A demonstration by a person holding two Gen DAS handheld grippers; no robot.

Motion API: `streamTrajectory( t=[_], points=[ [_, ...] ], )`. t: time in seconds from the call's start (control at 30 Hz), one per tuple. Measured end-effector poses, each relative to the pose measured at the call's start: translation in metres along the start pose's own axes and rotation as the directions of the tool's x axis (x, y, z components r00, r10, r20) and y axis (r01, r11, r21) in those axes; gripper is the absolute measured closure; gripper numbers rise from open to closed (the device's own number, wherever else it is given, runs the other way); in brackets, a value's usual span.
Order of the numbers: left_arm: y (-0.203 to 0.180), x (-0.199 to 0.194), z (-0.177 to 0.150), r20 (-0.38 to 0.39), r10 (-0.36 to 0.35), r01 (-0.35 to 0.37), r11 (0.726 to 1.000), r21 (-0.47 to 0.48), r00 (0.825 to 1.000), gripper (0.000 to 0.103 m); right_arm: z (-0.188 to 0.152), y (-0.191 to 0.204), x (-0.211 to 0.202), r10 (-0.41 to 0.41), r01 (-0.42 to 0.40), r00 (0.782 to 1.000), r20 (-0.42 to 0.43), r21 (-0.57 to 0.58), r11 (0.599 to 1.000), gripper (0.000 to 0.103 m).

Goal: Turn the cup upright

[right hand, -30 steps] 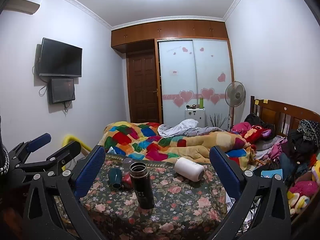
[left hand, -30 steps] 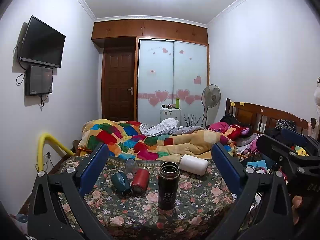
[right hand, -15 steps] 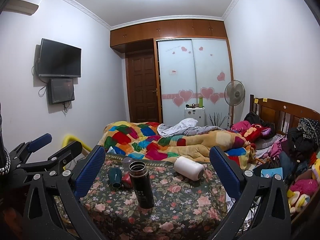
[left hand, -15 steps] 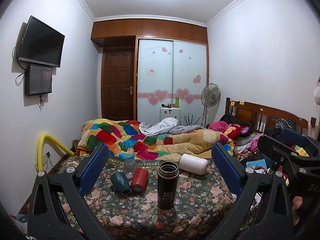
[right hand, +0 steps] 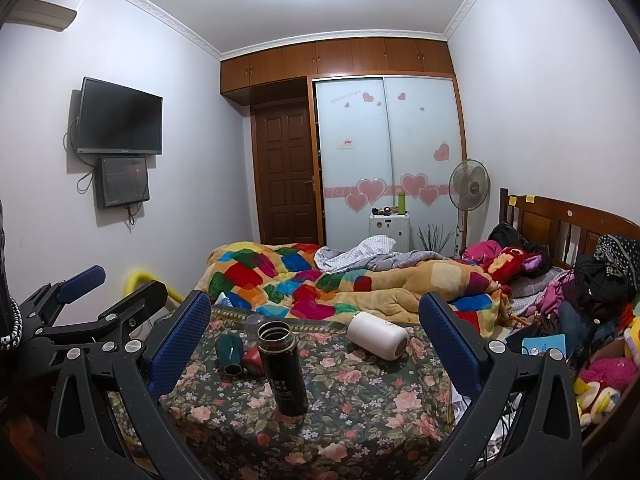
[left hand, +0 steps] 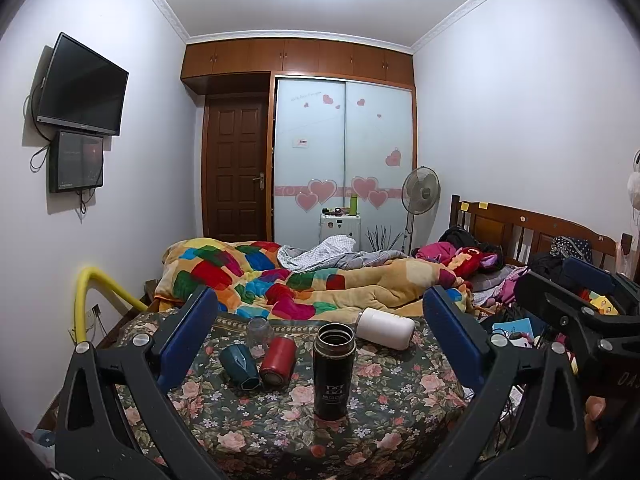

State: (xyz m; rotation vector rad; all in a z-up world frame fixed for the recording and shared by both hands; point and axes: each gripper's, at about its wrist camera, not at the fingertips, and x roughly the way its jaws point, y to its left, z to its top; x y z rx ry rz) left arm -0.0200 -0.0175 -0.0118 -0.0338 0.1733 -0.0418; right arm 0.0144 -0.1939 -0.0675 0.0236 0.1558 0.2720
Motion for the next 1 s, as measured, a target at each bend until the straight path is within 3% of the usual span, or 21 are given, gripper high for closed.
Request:
streamTrajectory(
  t=[1.0],
  points=[
    [-0.0027, 0.004, -0.0012, 0.0, -0.006, 0.006, 1.0, 0.011, 1.0, 0.0, -0.0005, -0.0013, -0.0014, -0.002, 0.002, 1.0, -0.005, 0.004, 1.0, 0.0]
  ],
)
